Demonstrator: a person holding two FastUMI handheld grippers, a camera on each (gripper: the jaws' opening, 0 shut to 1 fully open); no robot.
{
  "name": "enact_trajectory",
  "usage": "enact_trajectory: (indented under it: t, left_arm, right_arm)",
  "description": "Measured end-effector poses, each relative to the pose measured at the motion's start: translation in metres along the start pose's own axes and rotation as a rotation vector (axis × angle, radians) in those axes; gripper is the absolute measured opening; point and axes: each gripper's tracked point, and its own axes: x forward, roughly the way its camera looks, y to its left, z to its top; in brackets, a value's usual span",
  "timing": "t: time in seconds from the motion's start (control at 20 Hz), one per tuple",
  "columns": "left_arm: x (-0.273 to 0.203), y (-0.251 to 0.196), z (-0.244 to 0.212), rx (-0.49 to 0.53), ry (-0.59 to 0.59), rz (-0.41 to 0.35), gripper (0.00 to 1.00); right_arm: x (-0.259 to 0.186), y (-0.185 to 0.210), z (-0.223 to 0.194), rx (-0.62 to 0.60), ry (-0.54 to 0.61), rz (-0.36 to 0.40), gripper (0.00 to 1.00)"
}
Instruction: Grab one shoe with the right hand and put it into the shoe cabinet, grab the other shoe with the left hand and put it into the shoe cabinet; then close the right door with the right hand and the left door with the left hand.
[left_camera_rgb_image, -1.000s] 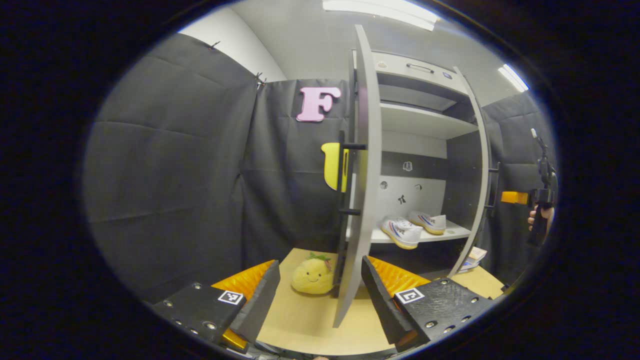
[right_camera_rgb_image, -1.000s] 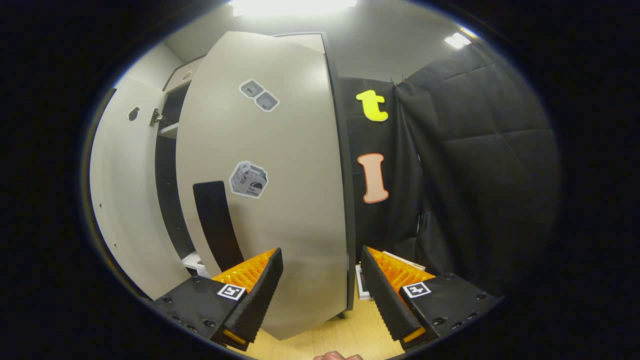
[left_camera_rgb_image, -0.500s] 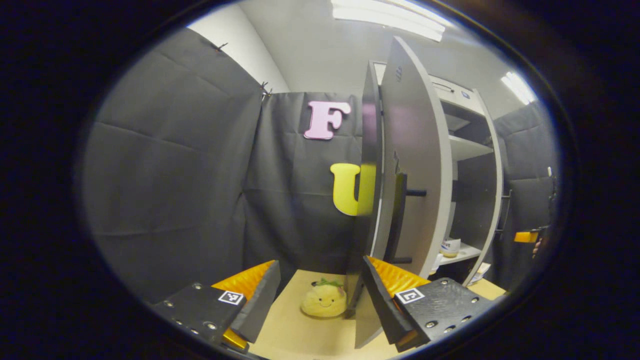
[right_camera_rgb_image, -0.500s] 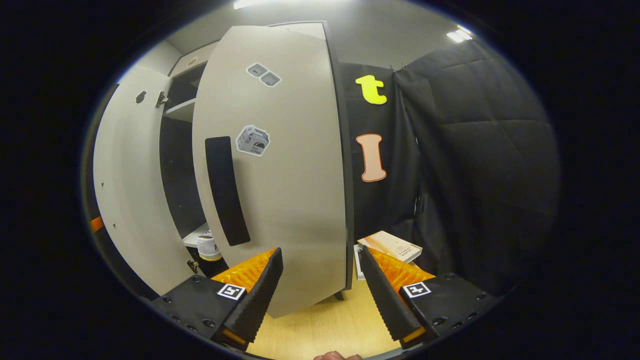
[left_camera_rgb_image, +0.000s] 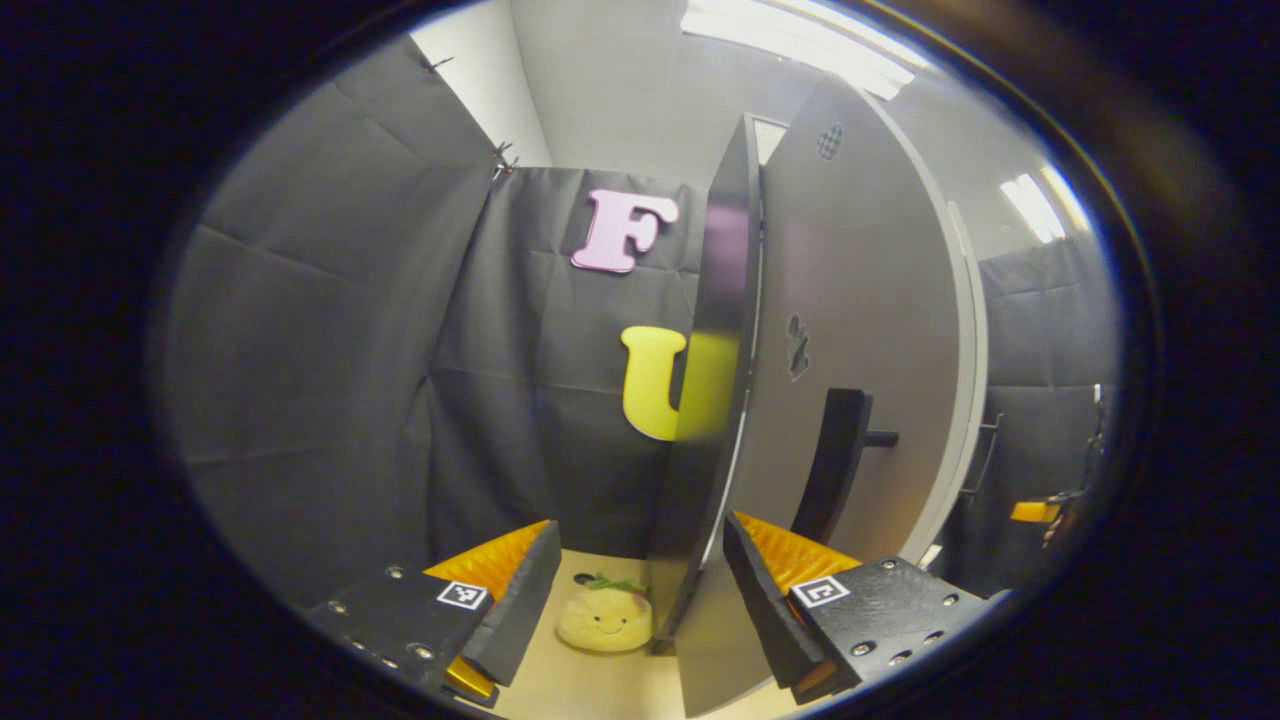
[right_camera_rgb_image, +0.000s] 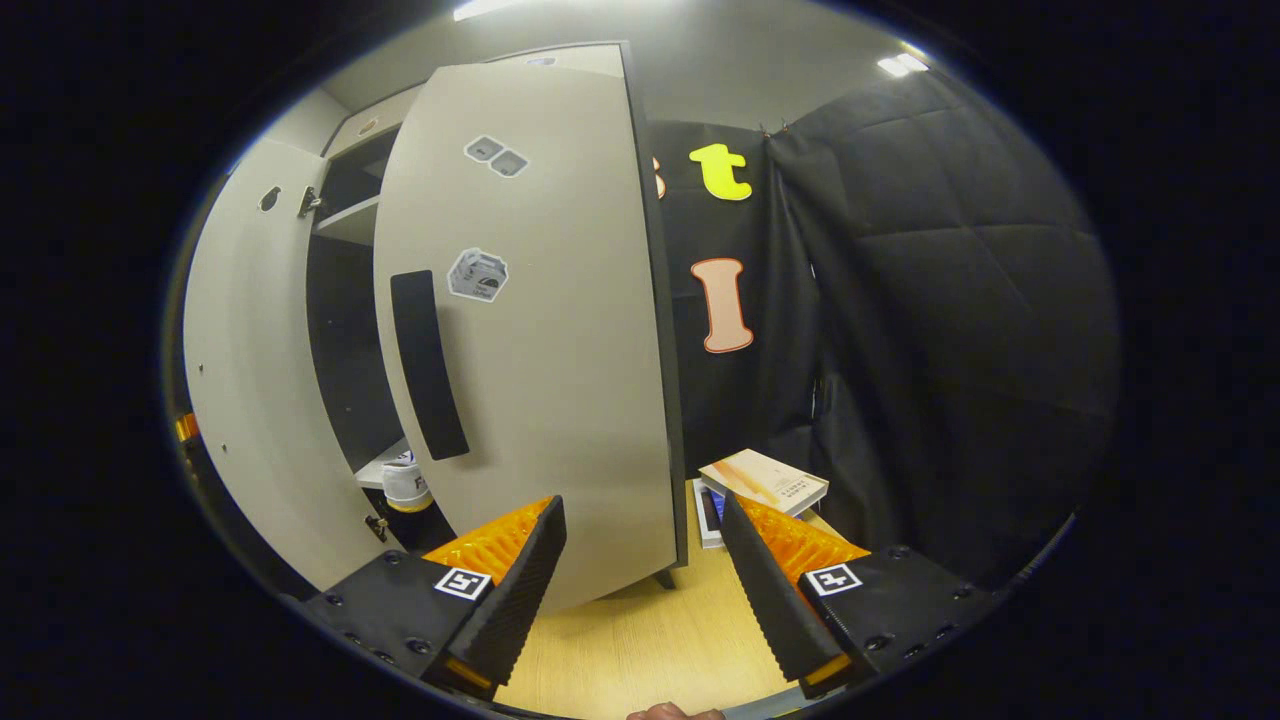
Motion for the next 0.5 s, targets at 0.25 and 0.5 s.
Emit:
enact_trajectory:
  t: [0.25,0.5]
  left_arm:
    - [0.005,-0.011,0.004,0.047,0.009,-0.036,0.94]
    - [0.004,-0.032,0.006,0.067,0.017,-0.044,0.94]
  right_arm:
    - [0.0,-0.014,-0.01,0.022,0.017,-0.028,0.98]
    - [0.005,-0.014,-0.02,0.024,0.036,-0.03,0.98]
